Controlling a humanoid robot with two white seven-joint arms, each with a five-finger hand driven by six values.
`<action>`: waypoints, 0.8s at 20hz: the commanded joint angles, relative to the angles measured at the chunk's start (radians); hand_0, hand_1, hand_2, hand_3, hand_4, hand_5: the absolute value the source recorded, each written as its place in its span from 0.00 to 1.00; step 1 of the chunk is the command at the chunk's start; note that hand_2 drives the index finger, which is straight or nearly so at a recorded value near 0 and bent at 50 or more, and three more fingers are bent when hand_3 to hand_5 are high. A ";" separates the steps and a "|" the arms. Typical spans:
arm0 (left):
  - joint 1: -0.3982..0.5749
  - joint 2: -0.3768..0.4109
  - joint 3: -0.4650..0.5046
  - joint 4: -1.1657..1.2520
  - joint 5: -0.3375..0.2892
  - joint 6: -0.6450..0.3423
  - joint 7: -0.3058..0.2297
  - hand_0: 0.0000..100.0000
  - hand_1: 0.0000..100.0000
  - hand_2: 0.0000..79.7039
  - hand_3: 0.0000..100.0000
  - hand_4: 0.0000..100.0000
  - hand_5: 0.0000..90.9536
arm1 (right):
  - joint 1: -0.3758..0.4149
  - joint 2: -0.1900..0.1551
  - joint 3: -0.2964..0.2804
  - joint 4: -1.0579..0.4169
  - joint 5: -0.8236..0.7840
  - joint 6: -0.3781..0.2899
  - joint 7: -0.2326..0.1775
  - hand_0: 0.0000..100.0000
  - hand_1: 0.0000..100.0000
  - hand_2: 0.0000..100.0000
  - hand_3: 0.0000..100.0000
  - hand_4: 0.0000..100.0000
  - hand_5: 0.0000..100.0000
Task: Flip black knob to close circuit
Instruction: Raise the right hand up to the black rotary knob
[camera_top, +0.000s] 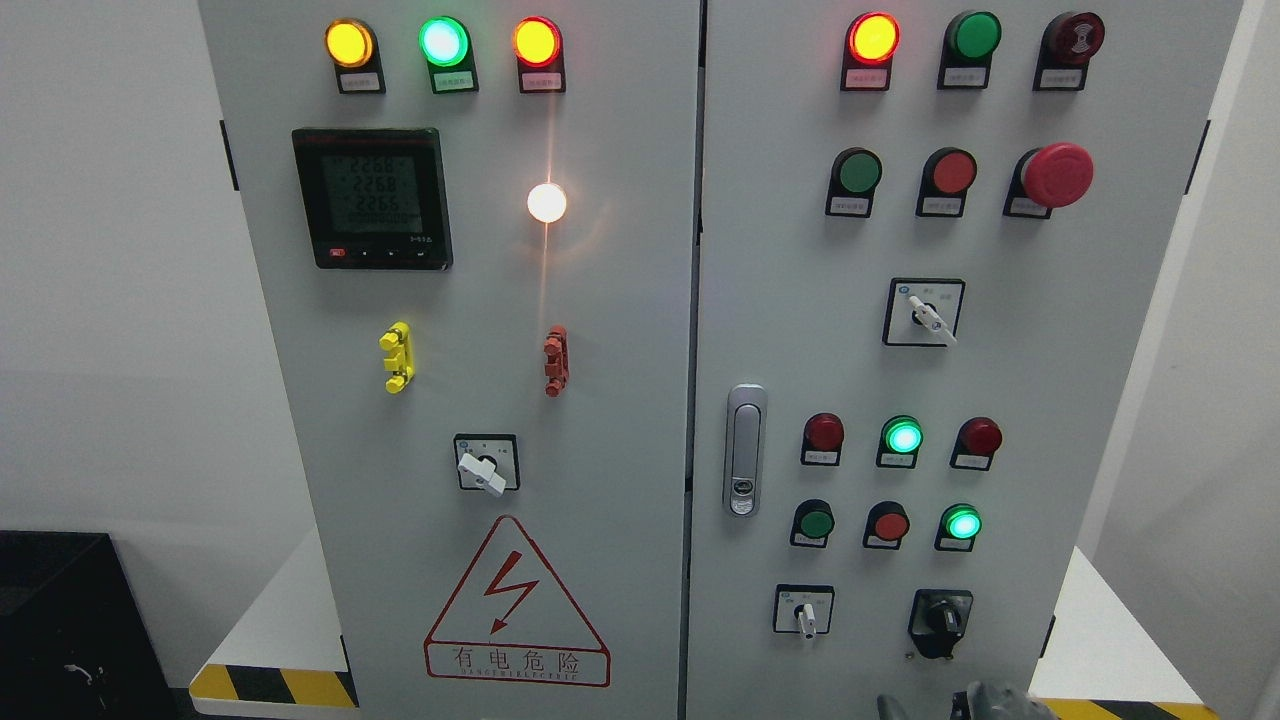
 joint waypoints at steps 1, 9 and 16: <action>0.023 0.000 0.000 -0.029 0.000 0.000 0.000 0.12 0.56 0.00 0.00 0.00 0.00 | -0.040 -0.028 -0.035 0.008 0.003 0.001 0.005 0.00 0.03 0.90 1.00 0.98 1.00; 0.023 0.000 0.000 -0.029 0.000 0.000 0.000 0.12 0.56 0.00 0.00 0.00 0.00 | -0.051 -0.040 -0.052 0.008 0.005 0.001 0.006 0.00 0.02 0.90 1.00 0.98 1.00; 0.023 0.000 0.000 -0.029 0.000 0.000 0.000 0.12 0.56 0.00 0.00 0.00 0.00 | -0.072 -0.039 -0.052 0.021 0.020 0.001 0.006 0.00 0.02 0.90 1.00 0.98 1.00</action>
